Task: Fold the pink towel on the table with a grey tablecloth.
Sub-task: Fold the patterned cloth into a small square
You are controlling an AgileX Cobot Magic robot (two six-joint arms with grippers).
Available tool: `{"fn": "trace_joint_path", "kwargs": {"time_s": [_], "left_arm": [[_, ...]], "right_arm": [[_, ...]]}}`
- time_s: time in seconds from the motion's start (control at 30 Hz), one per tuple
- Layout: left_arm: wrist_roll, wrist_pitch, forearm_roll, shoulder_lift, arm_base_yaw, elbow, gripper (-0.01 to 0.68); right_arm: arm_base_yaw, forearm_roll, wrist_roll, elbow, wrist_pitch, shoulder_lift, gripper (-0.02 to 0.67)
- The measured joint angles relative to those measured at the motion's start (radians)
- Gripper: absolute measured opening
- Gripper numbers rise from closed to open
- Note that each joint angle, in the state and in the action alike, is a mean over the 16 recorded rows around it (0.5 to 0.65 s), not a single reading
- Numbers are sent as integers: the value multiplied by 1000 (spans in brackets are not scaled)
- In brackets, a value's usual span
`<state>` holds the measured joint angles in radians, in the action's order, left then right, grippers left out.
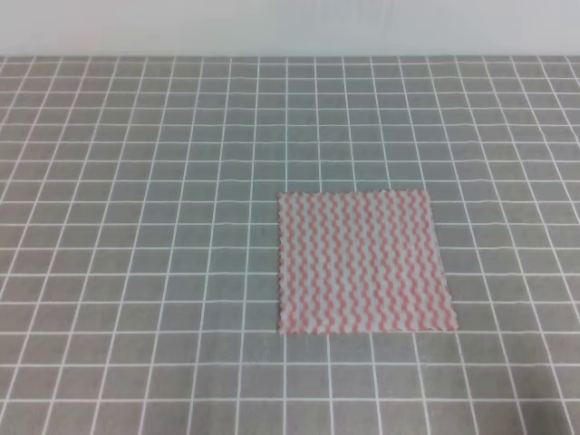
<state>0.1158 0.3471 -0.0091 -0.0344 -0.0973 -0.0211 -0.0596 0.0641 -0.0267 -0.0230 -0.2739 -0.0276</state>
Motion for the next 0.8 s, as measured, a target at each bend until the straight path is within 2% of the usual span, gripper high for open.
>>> {"fn": "trace_joint_path", "kwargs": {"time_s": [0.8], "left_arm": [[0,2,11,9,0,5,-2]], "right_arm": [[0,0,0,2,-2,2,-16]]}}
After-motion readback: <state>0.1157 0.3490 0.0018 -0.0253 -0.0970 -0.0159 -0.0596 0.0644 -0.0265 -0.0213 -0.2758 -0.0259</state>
